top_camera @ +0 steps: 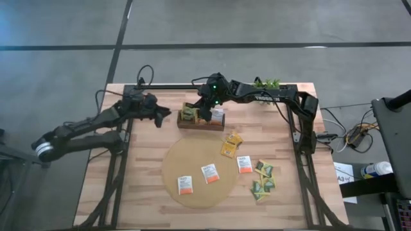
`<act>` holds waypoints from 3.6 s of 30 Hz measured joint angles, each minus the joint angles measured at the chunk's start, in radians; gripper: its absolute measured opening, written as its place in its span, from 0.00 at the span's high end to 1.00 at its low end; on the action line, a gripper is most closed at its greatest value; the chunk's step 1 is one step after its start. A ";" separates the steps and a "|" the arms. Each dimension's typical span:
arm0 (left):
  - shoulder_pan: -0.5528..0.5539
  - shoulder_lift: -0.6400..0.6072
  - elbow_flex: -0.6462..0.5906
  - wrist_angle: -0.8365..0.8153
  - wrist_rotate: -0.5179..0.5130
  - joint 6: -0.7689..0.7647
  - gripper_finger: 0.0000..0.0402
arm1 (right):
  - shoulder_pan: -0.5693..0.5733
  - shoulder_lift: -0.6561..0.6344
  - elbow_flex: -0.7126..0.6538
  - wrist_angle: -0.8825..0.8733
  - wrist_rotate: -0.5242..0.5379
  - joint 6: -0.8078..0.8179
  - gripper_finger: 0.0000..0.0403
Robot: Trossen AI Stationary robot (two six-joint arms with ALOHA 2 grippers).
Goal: Pick & Place Tea
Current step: Put the green tea bag into the left section of the wooden organizer, then put the yellow tea bag into the middle section of the wooden organizer
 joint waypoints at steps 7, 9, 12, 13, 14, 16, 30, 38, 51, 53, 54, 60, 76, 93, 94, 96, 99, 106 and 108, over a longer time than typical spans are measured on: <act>0.000 -0.053 0.000 -0.020 -0.055 -0.001 0.73 | 0.062 -0.006 0.000 -0.052 0.056 0.044 0.98; 0.000 -0.050 0.000 -0.035 -0.055 -0.004 0.73 | 0.093 -0.013 0.000 -0.085 0.086 0.031 0.98; 0.000 -0.041 0.000 -0.061 -0.055 -0.005 0.73 | 0.124 -0.017 0.002 -0.082 0.098 0.020 0.98; 0.000 -0.037 0.000 -0.062 -0.055 -0.005 0.73 | 0.129 -0.011 0.002 -0.070 0.101 0.020 0.98; 0.000 -0.033 0.000 -0.065 -0.055 -0.004 0.73 | 0.130 -0.003 0.002 -0.054 0.105 0.020 0.98; 0.000 -0.025 -0.001 -0.067 -0.054 0.005 0.73 | 0.119 0.023 0.002 -0.034 0.123 0.020 0.98; -0.001 0.022 -0.079 -0.032 -0.045 -0.012 0.73 | 0.091 0.140 0.101 -0.068 0.135 -0.114 0.98; -0.001 0.023 -0.092 0.017 -0.043 -0.024 0.73 | 0.087 0.155 0.101 -0.091 0.155 -0.188 0.98; -0.001 0.023 -0.099 0.036 -0.043 -0.043 0.73 | 0.084 0.182 0.100 -0.084 0.183 -0.270 0.98; -0.001 0.023 -0.099 0.036 -0.043 -0.043 0.73 | 0.084 0.187 0.100 -0.084 0.183 -0.276 0.98; -0.001 0.023 -0.099 0.036 -0.043 -0.043 0.73 | 0.084 0.192 0.100 -0.084 0.183 -0.276 0.98; -0.001 0.023 -0.100 0.035 -0.043 -0.043 0.73 | 0.087 0.211 0.100 -0.087 0.183 -0.318 0.96; -0.001 0.055 -0.100 0.037 -0.037 -0.044 0.73 | 0.086 0.211 0.143 -0.120 0.235 -0.255 0.68; -0.003 0.001 -0.085 0.038 0.014 -0.080 0.73 | 0.096 -0.257 -0.295 -0.070 0.247 -0.067 0.74; -0.004 0.001 -0.085 0.039 0.014 -0.088 0.73 | 0.103 -0.300 -0.343 -0.037 0.264 -0.046 0.75; -0.008 0.001 -0.085 0.039 0.014 -0.102 0.73 | 0.120 -0.374 -0.423 0.004 0.300 -0.005 0.75; -0.032 0.001 -0.085 0.045 0.014 -0.122 0.73 | 0.142 -0.460 -0.520 0.005 0.354 0.050 0.75; -0.204 0.001 -0.072 0.104 0.015 -0.179 0.73 | 0.207 -0.631 -0.688 -0.021 0.424 0.181 0.74; -0.273 0.001 -0.060 0.096 -0.009 -0.182 0.73 | 0.230 -0.667 -0.725 -0.024 0.433 0.218 0.74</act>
